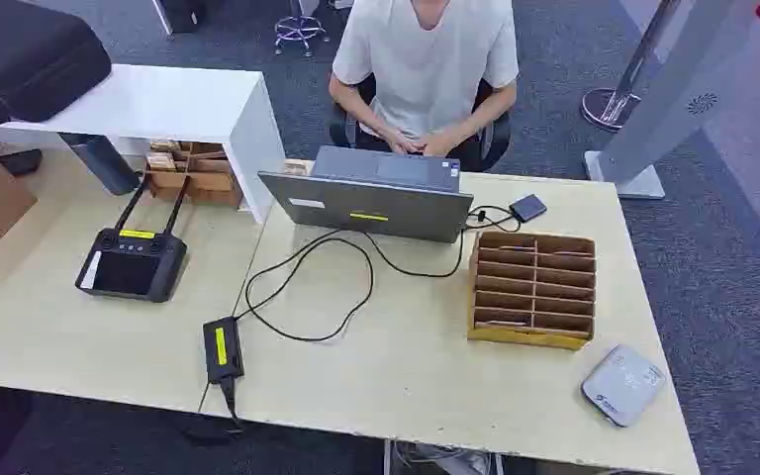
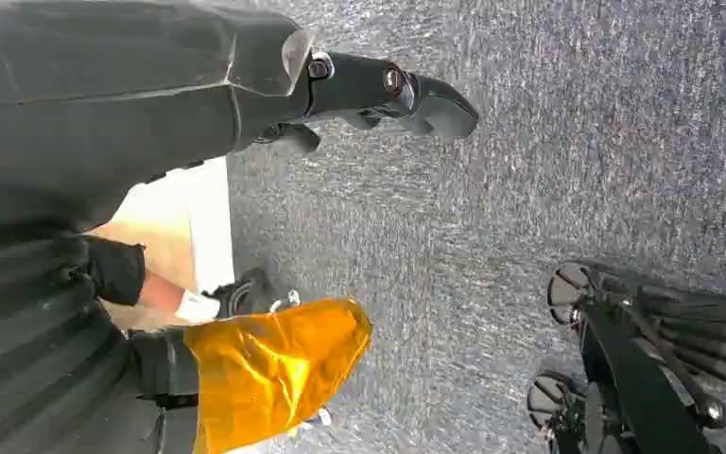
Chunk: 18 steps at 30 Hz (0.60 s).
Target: Pass the card to the sensor for recognition and then transmit it.
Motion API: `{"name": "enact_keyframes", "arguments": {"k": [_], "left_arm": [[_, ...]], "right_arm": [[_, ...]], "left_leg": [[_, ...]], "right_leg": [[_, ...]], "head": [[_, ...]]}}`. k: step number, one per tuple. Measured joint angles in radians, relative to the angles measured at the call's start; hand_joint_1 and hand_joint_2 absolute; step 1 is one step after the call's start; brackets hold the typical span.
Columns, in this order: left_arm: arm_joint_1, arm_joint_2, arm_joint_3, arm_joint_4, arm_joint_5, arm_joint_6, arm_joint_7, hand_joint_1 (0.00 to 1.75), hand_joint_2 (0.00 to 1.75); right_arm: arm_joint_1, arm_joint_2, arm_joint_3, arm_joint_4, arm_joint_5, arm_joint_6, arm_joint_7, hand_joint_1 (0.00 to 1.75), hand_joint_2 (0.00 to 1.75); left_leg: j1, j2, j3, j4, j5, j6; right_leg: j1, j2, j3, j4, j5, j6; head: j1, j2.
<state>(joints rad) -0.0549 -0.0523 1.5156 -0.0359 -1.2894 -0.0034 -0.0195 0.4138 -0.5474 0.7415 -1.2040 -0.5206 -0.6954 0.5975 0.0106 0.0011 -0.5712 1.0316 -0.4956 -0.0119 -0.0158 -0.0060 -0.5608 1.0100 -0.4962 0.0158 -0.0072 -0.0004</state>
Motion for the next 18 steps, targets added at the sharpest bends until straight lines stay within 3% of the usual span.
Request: {"name": "enact_keyframes", "arguments": {"k": [2, 5, 9, 10, 11, 13, 14, 16, 18], "left_arm": [[0.000, -0.001, 0.011, 0.002, 0.005, -0.003, 0.000, 0.00, 1.75], [0.005, -0.001, 0.022, 0.004, 0.023, -0.011, -0.009, 0.00, 1.75], [0.014, -0.001, 0.032, 0.005, 0.058, -0.029, -0.027, 0.00, 1.75], [0.017, -0.001, 0.033, 0.005, 0.067, -0.035, -0.032, 0.00, 1.75], [0.019, -0.001, 0.033, 0.005, 0.073, -0.040, -0.038, 0.00, 1.75], [0.025, -0.002, 0.033, 0.005, 0.080, -0.058, -0.052, 0.00, 1.75], [0.028, -0.001, 0.033, 0.005, 0.081, -0.068, -0.060, 0.00, 1.75], [0.024, -0.001, 0.033, 0.005, 0.081, -0.081, -0.068, 0.00, 1.75], [0.023, -0.001, 0.033, 0.005, 0.079, -0.085, -0.072, 0.00, 1.75]], "right_arm": [[0.050, 0.002, -0.063, -0.035, 0.092, 0.000, 0.042, 0.00, 1.75], [0.157, 0.024, -0.229, -0.119, 0.250, 0.000, 0.048, 0.00, 1.75], [0.280, 0.152, -0.514, -0.282, 0.425, -0.003, 0.047, 0.00, 1.75], [0.300, 0.204, -0.597, -0.329, 0.476, 0.010, 0.038, 0.00, 0.00], [0.308, 0.256, -0.670, -0.368, 0.523, 0.041, 0.023, 0.00, 0.00], [0.264, 0.404, -0.872, -0.440, 0.634, 0.103, -0.103, 0.00, 0.00], [0.200, 0.484, -1.008, -0.458, 0.681, 0.146, -0.237, 0.00, 0.00], [0.063, 0.590, -1.269, -0.465, 0.703, 0.202, -0.422, 0.00, 0.00], [-0.051, 0.659, -1.508, -0.468, 0.698, 0.260, -0.510, 0.00, 0.00]], "left_leg": [[0.000, -0.001, 0.000, 0.000, 0.000, 0.000], [0.000, -0.001, -0.001, 0.000, 0.000, 0.000], [0.000, -0.001, -0.001, -0.001, -0.001, -0.001], [0.001, 0.000, -0.001, -0.001, -0.001, -0.001], [0.001, 0.000, -0.001, -0.001, -0.001, -0.001], [0.002, 0.000, -0.003, -0.002, 0.000, -0.002], [0.001, 0.002, -0.003, -0.002, 0.001, -0.004], [0.000, 0.003, -0.001, -0.001, 0.002, -0.003], [0.000, -0.008, 0.000, 0.000, 0.003, -0.002]], "right_leg": [[0.000, -0.001, 0.000, 0.000, -0.001, 0.000], [0.000, -0.002, 0.001, 0.000, -0.001, 0.000], [0.001, -0.001, 0.000, 0.000, -0.001, -0.001], [0.001, 0.000, 0.001, 0.000, -0.001, -0.001], [0.001, 0.000, 0.001, 0.001, -0.001, -0.001], [0.002, 0.000, -0.001, 0.001, 0.000, -0.003], [0.001, 0.002, -0.003, 0.002, 0.001, -0.005], [0.000, 0.002, -0.004, 0.001, 0.000, -0.003], [0.000, -0.007, -0.001, 0.001, -0.001, -0.001]], "head": [[0.000, 0.000], [0.000, 0.000], [0.000, 0.000], [0.000, 0.000], [0.000, 0.000], [0.001, 0.000], [0.001, 0.000], [-0.004, 0.000], [0.000, 0.000]]}}
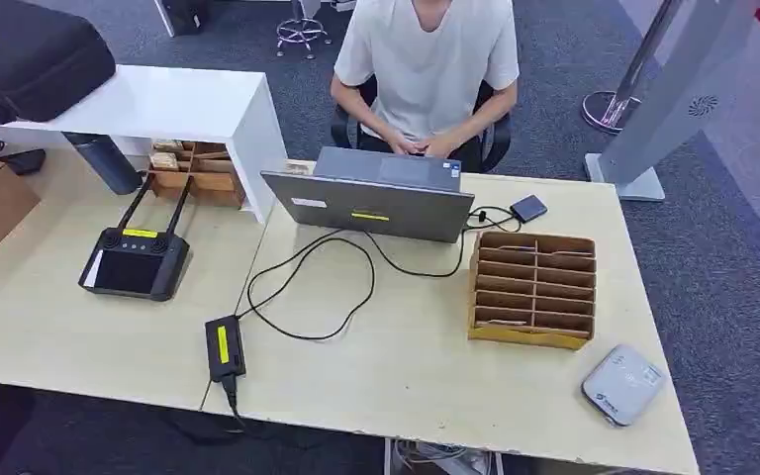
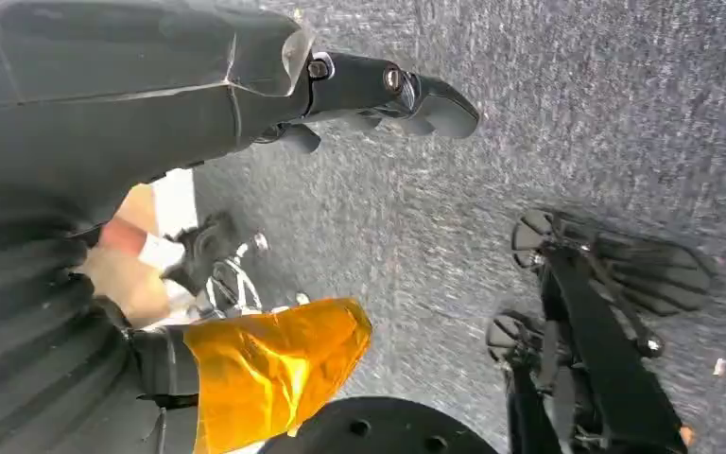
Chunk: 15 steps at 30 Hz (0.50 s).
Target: Pass the card to the sensor for recognition and then transmit it.
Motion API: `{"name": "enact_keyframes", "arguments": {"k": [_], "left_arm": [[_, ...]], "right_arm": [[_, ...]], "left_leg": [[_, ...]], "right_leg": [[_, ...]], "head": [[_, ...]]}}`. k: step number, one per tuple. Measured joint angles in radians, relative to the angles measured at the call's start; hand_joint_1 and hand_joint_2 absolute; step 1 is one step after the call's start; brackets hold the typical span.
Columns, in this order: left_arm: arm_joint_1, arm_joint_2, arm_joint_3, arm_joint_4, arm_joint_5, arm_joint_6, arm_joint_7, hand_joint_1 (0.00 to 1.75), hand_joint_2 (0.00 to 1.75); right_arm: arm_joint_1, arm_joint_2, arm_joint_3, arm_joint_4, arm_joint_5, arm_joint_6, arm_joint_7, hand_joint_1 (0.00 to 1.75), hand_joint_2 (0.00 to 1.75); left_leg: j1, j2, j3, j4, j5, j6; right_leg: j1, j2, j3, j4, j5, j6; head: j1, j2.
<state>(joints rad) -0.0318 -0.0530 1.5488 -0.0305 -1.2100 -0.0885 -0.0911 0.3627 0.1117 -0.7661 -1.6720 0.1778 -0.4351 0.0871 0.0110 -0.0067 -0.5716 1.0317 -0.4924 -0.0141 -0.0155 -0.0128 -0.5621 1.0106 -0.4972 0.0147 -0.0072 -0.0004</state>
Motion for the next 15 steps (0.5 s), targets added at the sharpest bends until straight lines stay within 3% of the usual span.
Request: {"name": "enact_keyframes", "arguments": {"k": [2, 7, 11, 15], "left_arm": [[0.002, 0.000, -0.001, 0.000, -0.007, -0.003, -0.006, 0.00, 1.75], [-0.003, 0.000, -0.002, 0.000, -0.017, 0.005, -0.016, 0.00, 1.75], [-0.007, 0.000, -0.002, 0.000, -0.020, 0.005, -0.017, 0.00, 1.75], [-0.008, 0.000, -0.002, 0.000, -0.022, 0.005, -0.019, 0.00, 1.75]], "right_arm": [[-0.096, 0.032, -0.186, 0.004, 0.002, 0.075, -0.021, 0.00, 0.00], [-0.256, 0.056, -0.537, 0.008, -0.050, 0.269, 0.058, 0.00, 0.00], [-0.313, 0.056, -0.678, 0.007, -0.063, 0.291, 0.075, 0.00, 0.00], [-0.336, 0.057, -0.731, 0.007, -0.062, 0.292, 0.078, 0.00, 0.00]], "left_leg": [[-0.001, -0.001, -0.001, 0.001, 0.000, 0.001], [-0.001, 0.002, 0.000, 0.001, 0.000, 0.001], [-0.001, 0.003, -0.001, 0.001, -0.002, 0.001], [-0.001, 0.003, -0.001, 0.001, -0.002, 0.001]], "right_leg": [[-0.001, -0.001, 0.000, 0.000, 0.001, 0.000], [-0.001, 0.002, 0.001, 0.000, 0.001, 0.001], [-0.001, 0.003, 0.000, 0.000, 0.001, 0.001], [-0.001, 0.004, 0.000, 0.000, 0.000, 0.001]], "head": [[0.000, 0.000], [0.001, 0.000], [0.000, 0.000], [0.000, 0.000]]}}
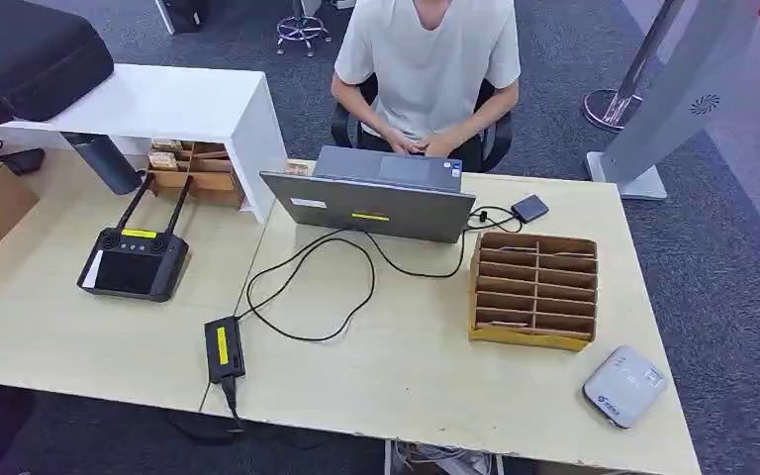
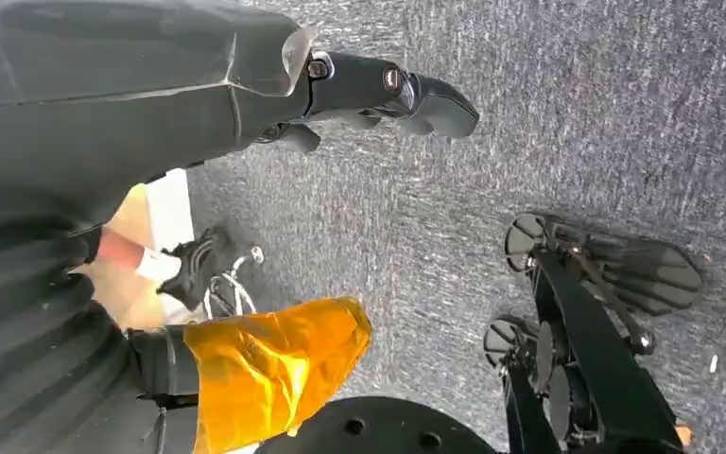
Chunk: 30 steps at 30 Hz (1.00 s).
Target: Pass the card to the sensor for recognition and then transmit it.
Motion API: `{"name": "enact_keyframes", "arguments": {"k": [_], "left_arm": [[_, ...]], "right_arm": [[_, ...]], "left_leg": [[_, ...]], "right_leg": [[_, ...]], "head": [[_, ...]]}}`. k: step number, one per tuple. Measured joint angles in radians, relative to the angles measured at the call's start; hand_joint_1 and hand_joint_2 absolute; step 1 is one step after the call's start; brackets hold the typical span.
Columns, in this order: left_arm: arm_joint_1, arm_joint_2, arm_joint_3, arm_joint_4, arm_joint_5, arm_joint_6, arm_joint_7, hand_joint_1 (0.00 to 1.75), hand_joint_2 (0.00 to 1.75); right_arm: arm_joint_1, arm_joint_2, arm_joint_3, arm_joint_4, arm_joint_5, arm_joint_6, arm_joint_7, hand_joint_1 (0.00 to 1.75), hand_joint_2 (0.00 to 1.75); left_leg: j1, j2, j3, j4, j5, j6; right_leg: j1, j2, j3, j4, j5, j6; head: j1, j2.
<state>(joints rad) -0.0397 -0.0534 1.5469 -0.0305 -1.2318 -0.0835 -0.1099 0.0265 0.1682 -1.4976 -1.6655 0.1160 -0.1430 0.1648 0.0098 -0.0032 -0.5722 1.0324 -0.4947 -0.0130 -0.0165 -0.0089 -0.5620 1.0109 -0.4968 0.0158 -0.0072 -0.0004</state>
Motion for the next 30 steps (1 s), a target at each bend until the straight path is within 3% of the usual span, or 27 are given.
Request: {"name": "enact_keyframes", "arguments": {"k": [5, 6, 9, 11, 15, 18, 24, 30], "left_arm": [[0.000, 0.000, 0.000, 0.000, -0.001, 0.002, -0.004, 0.00, 1.75], [0.000, 0.000, 0.000, 0.000, -0.001, 0.004, -0.005, 0.00, 1.75], [0.000, 0.000, 0.000, 0.000, -0.001, 0.010, -0.006, 0.00, 1.75], [-0.002, 0.000, 0.000, 0.000, -0.001, 0.010, -0.006, 0.00, 1.75], [-0.001, 0.000, 0.000, 0.000, -0.003, 0.021, -0.003, 0.00, 1.75], [-0.002, 0.002, -0.001, 0.000, -0.006, 0.010, -0.001, 0.00, 1.75], [0.001, 0.006, -0.031, 0.000, -0.038, -0.005, -0.027, 0.00, 1.75], [0.000, 0.006, -0.066, 0.000, -0.063, -0.010, -0.049, 0.00, 1.75]], "right_arm": [[-0.021, 0.000, -0.031, -0.002, -0.043, -0.003, 0.014, 0.00, 0.00], [-0.025, 0.000, -0.037, -0.002, -0.086, -0.011, 0.025, 0.00, 1.75], [-0.052, -0.020, -0.039, 0.000, -0.224, -0.069, 0.047, 0.00, 1.75], [-0.073, -0.054, -0.032, 0.008, -0.331, -0.131, 0.026, 0.00, 1.75], [-0.077, -0.144, 0.053, 0.043, -0.528, -0.224, -0.092, 0.00, 1.75], [-0.070, -0.199, 0.151, 0.049, -0.619, -0.200, -0.216, 0.00, 1.75], [-0.012, -0.331, 0.419, -0.032, -0.575, -0.249, -0.397, 0.00, 1.75], [0.003, -0.456, 0.630, -0.077, -0.501, -0.288, -0.436, 0.00, 1.75]], "left_leg": [[0.000, 0.001, 0.000, 0.000, 0.000, 0.000], [0.000, 0.001, 0.000, 0.000, 0.000, 0.000], [0.000, 0.003, 0.000, 0.000, 0.000, 0.000], [0.000, 0.004, 0.000, 0.000, 0.000, 0.000], [-0.001, 0.004, 0.000, 0.001, -0.001, 0.001], [-0.002, 0.004, 0.000, 0.001, -0.001, 0.002], [-0.002, 0.004, 0.001, 0.001, -0.001, 0.002], [-0.002, 0.004, 0.001, 0.001, -0.001, 0.002]], "right_leg": [[0.000, 0.000, 0.000, 0.000, 0.000, 0.000], [0.000, 0.000, 0.000, 0.000, 0.000, 0.000], [0.000, 0.002, 0.000, 0.000, 0.000, 0.000], [0.000, 0.003, 0.001, 0.000, 0.000, 0.000], [-0.001, 0.003, 0.001, 0.000, 0.001, 0.001], [-0.002, 0.003, 0.001, 0.000, 0.001, 0.001], [-0.002, 0.003, 0.001, 0.001, 0.001, 0.001], [-0.002, 0.003, 0.001, 0.001, 0.001, 0.001]], "head": [[0.000, 0.000], [0.000, 0.000], [0.000, 0.000], [0.000, 0.000], [0.000, 0.000], [0.000, 0.000], [0.000, 0.000], [0.000, 0.000]]}}
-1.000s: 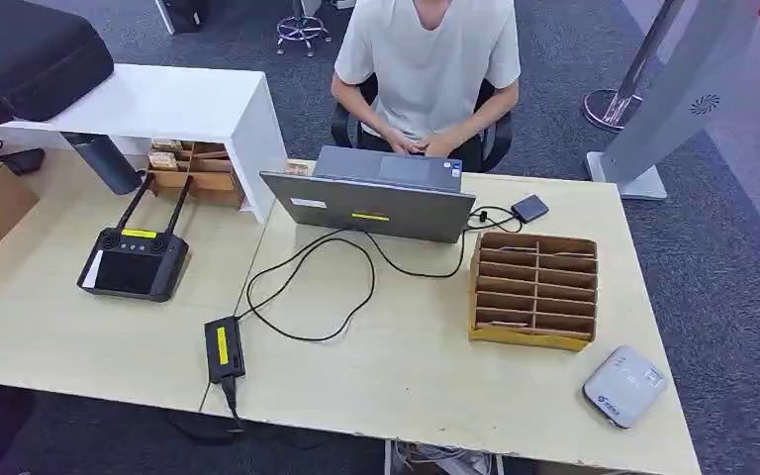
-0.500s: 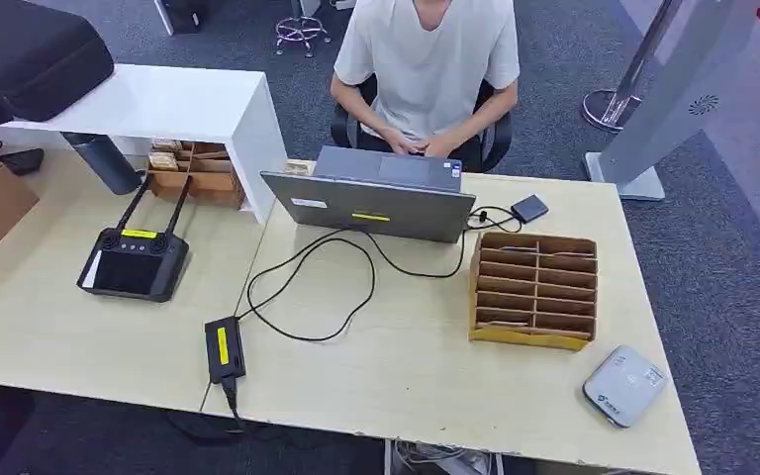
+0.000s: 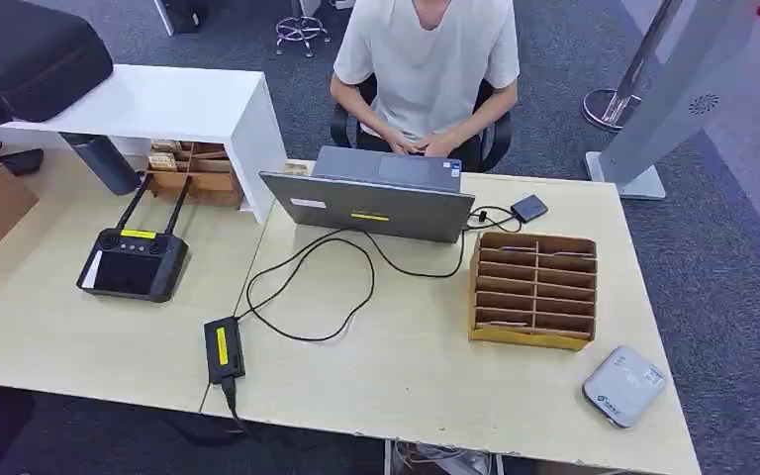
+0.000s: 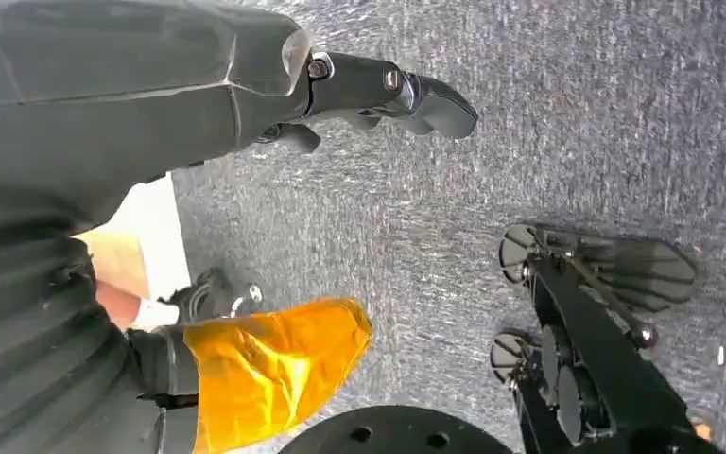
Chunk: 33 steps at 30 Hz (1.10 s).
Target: Pass the card to the sensor for recognition and then transmit it.
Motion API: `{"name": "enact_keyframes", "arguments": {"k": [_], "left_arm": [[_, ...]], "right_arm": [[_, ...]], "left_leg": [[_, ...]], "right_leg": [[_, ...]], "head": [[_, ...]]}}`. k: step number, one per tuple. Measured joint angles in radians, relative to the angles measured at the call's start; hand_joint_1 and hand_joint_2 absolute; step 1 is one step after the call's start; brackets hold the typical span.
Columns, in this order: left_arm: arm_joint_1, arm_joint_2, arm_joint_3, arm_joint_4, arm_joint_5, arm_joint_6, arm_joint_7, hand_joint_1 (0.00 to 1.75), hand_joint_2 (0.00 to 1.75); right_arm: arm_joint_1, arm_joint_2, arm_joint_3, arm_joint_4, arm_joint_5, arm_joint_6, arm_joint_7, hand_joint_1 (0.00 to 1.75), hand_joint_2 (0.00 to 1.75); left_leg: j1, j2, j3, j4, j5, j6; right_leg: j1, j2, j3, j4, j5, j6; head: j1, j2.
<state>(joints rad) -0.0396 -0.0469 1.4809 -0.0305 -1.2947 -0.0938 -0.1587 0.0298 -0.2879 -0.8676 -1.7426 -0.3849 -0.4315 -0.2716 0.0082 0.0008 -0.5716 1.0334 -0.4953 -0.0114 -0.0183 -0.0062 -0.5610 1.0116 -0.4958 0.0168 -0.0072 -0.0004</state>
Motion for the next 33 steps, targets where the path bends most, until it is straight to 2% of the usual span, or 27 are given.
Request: {"name": "enact_keyframes", "arguments": {"k": [5, 9, 12, 15, 18, 22, 25, 27, 29, 33], "left_arm": [[0.002, 0.002, -0.016, 0.000, -0.009, -0.008, -0.013, 0.00, 1.75], [0.001, 0.002, -0.029, 0.000, -0.020, -0.005, -0.020, 0.00, 1.75], [-0.001, 0.001, -0.039, 0.000, -0.037, 0.002, -0.021, 0.00, 1.75], [-0.004, -0.002, -0.051, 0.000, -0.055, 0.009, -0.021, 0.00, 1.75], [-0.009, -0.005, -0.060, 0.000, -0.062, 0.008, -0.021, 0.00, 1.75], [-0.009, -0.010, -0.064, 0.000, -0.065, 0.009, -0.021, 0.00, 1.75], [-0.011, -0.011, -0.068, 0.000, -0.083, 0.018, -0.017, 0.00, 1.75], [-0.015, -0.012, -0.074, 0.000, -0.094, 0.022, -0.011, 0.00, 1.75], [-0.022, -0.015, -0.083, 0.000, -0.114, 0.031, -0.006, 0.00, 1.75], [-0.033, -0.019, -0.091, 0.000, -0.142, 0.040, 0.001, 0.00, 1.75]], "right_arm": [[0.000, -0.051, 0.084, 0.000, 0.051, 0.004, -0.024, 0.00, 1.75], [-0.034, -0.131, 0.177, 0.018, 0.254, 0.041, 0.019, 0.00, 1.75], [-0.130, -0.213, 0.294, 0.070, 0.440, 0.092, 0.077, 0.00, 1.75], [-0.273, -0.278, 0.453, 0.154, 0.604, 0.166, 0.141, 0.00, 1.75], [-0.390, -0.310, 0.587, 0.223, 0.667, 0.193, 0.174, 0.00, 1.75], [-0.459, -0.335, 0.677, 0.270, 0.672, 0.202, 0.187, 0.00, 1.75], [-0.523, -0.337, 0.736, 0.311, 0.720, 0.256, 0.215, 0.00, 1.75], [-0.589, -0.332, 0.798, 0.357, 0.790, 0.280, 0.238, 0.00, 1.75], [-0.671, -0.316, 0.894, 0.415, 0.911, 0.294, 0.264, 0.00, 1.75], [-0.791, -0.274, 1.073, 0.503, 1.082, 0.290, 0.293, 0.00, 1.75]], "left_leg": [[0.000, 0.000, -0.001, 0.000, 0.000, 0.000], [0.000, 0.001, -0.002, 0.000, 0.000, 0.000], [0.000, 0.003, -0.001, 0.000, 0.000, 0.000], [0.000, 0.004, -0.001, 0.000, 0.004, 0.001], [0.000, 0.000, -0.002, 0.001, 0.006, 0.002], [0.000, -0.005, -0.005, 0.001, 0.007, 0.002], [0.000, -0.003, -0.008, 0.000, 0.007, 0.002], [0.000, -0.001, -0.007, 0.000, 0.007, 0.002], [0.000, 0.000, -0.006, 0.000, 0.007, 0.002], [0.001, -0.003, -0.006, 0.000, 0.009, -0.001]], "right_leg": [[0.000, 0.000, 0.001, 0.000, 0.000, 0.000], [0.000, 0.001, 0.001, 0.001, 0.001, 0.000], [0.000, 0.004, 0.000, 0.001, 0.002, 0.001], [0.000, 0.005, 0.000, 0.001, 0.004, 0.001], [0.000, 0.001, -0.001, 0.001, 0.005, 0.002], [0.000, -0.005, -0.001, 0.001, 0.005, 0.002], [0.000, -0.002, -0.003, 0.002, 0.005, 0.002], [0.000, 0.000, -0.003, 0.002, 0.005, 0.001], [0.000, 0.000, -0.003, 0.002, 0.006, 0.000], [0.001, -0.002, -0.003, 0.003, 0.006, 0.000]], "head": [[0.000, 0.000], [0.000, 0.000], [0.000, 0.000], [0.000, 0.000], [0.000, 0.000], [0.000, 0.000], [0.000, 0.000], [0.000, 0.000], [0.000, 0.000], [0.000, 0.000]]}}
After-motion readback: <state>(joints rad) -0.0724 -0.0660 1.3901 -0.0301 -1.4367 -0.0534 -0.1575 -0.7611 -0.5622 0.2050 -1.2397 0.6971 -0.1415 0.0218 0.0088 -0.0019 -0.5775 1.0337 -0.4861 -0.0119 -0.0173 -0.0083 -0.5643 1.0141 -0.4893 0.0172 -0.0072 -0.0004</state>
